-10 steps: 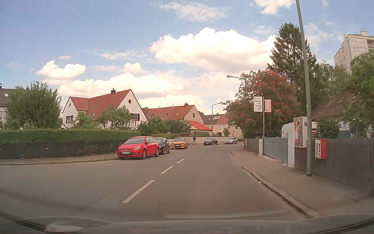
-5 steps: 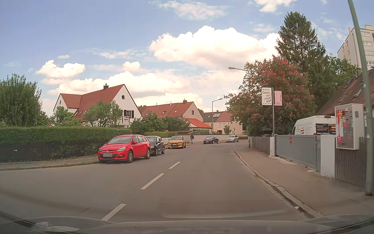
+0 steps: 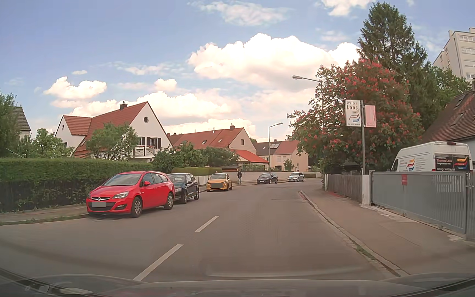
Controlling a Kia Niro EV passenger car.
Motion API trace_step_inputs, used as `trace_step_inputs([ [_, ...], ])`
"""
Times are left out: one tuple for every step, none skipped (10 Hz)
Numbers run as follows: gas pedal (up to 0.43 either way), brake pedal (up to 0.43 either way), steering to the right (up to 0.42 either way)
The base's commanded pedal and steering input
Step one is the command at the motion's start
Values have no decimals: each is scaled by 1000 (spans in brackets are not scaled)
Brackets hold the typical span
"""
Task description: Follow the waypoints while adhering to traffic rules and regulations
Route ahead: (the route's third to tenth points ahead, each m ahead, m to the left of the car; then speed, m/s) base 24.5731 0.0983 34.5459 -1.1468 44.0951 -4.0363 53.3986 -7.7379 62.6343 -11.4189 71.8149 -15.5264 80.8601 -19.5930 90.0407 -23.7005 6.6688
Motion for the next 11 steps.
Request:
trace_step_inputs([
  [28,18,9],
  [28,18,12],
  [28,18,13],
  [39,18,14],
  [39,18,13],
  [39,18,13],
  [47,18,13],
  [47,18,13],
  [0,18,13],
  [0,18,13],
  [0,18,14],
])
